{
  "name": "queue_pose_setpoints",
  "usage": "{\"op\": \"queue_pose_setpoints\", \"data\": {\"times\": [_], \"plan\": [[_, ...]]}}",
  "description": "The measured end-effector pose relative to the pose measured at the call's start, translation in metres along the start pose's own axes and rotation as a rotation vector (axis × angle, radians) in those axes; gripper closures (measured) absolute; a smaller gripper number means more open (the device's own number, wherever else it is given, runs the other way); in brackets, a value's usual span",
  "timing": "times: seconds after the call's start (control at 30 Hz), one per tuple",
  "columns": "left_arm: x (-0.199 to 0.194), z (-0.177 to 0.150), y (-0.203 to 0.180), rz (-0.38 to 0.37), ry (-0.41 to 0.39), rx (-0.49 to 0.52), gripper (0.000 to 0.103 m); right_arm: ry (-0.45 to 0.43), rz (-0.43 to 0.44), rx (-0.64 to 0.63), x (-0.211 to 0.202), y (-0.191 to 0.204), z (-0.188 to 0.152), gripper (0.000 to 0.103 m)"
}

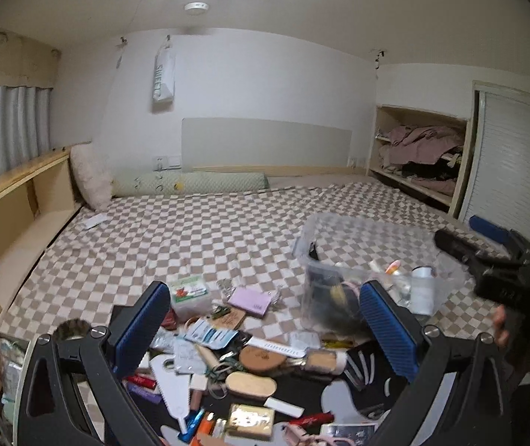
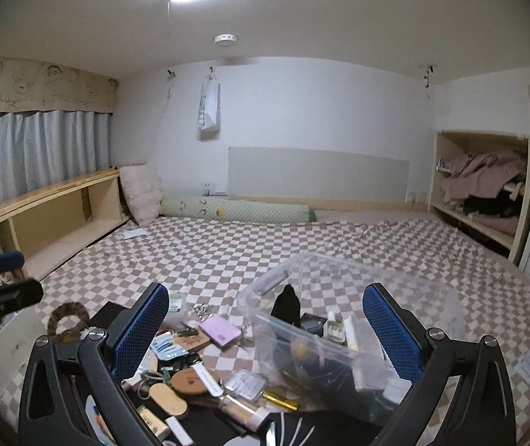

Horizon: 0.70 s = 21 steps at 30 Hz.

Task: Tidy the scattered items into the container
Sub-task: 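Withdraw both open tools from the clear box back toward the scattered items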

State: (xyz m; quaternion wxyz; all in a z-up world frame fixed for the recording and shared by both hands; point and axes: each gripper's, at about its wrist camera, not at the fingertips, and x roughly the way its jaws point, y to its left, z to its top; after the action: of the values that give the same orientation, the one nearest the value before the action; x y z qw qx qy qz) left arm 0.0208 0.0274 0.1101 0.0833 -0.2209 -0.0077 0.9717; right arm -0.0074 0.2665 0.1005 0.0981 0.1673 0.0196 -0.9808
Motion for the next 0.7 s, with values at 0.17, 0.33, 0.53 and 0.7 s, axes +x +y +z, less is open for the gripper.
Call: {"op": "queue_pose_setpoints", "data": {"times": [0.17, 0.33, 0.53, 0.7], "plan": [[0.009, -0.019, 0.011, 0.026, 0.048, 0.006, 0.0, 0.07, 0.012, -0.005, 0.005, 0.002, -0.006, 0.0], [0.021, -0.037, 0.021, 0.034, 0.108, 0.01, 0.0, 0.153, 0.014, -0.014, 0.02, 0.005, -0.019, 0.0], [0.039, -0.059, 0.034, 0.034, 0.199, 0.006, 0.0, 0.3, 0.081, -0.066, 0.043, 0.016, -0.044, 0.0], [0.056, -0.079, 0.042, 0.034, 0.295, -0.005, 0.0, 0.458, 0.179, -0.092, 0.062, 0.026, -0.071, 0.0]]}}
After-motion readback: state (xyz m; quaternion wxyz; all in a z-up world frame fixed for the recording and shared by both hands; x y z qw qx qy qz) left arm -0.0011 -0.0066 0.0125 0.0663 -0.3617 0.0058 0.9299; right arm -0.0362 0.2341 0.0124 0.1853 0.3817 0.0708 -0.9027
